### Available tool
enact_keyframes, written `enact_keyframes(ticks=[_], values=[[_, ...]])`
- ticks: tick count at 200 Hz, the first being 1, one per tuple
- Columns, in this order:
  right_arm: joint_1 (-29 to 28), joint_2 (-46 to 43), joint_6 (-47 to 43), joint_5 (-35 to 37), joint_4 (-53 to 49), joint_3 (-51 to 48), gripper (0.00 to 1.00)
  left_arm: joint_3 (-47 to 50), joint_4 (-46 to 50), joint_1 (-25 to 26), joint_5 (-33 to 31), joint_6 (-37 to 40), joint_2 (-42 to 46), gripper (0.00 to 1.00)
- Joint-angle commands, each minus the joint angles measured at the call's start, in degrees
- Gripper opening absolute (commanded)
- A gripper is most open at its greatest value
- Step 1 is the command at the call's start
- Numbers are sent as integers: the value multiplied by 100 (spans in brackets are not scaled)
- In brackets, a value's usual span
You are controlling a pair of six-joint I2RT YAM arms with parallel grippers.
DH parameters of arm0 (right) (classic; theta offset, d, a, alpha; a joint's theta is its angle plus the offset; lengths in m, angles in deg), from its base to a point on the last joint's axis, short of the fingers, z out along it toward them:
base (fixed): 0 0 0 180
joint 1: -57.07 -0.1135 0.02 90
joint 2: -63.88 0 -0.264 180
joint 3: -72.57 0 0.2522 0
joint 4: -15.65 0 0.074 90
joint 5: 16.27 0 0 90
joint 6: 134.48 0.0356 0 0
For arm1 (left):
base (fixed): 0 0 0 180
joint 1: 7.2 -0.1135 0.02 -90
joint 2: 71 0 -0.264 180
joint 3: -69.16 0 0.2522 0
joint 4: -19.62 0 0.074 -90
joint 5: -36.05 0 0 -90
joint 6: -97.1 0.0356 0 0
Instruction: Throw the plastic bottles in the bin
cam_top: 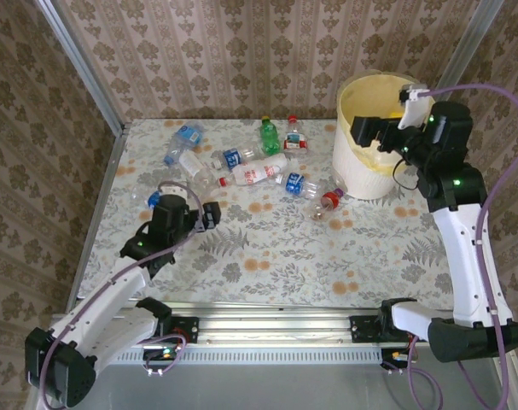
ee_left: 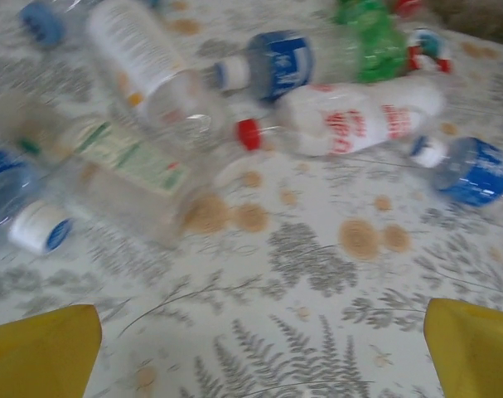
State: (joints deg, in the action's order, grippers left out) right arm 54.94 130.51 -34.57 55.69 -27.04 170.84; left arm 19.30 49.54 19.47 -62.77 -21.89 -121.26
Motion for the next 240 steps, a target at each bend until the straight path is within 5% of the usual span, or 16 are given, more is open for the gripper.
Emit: enact_keyframes(ticks=[1, 121, 240], values=[[-168, -274, 88, -550, 72, -272, 100, -156, 771, -720, 295, -564, -160, 100], [-1216, -959, -74, -325, 71, -1806, 100, -820, -19, -3211, 1533, -874, -2243, 100], [-1632, -1137, -252, 221, -139, -2164, 100, -1140, -822, -3452, 1556, -1404, -3665, 100]])
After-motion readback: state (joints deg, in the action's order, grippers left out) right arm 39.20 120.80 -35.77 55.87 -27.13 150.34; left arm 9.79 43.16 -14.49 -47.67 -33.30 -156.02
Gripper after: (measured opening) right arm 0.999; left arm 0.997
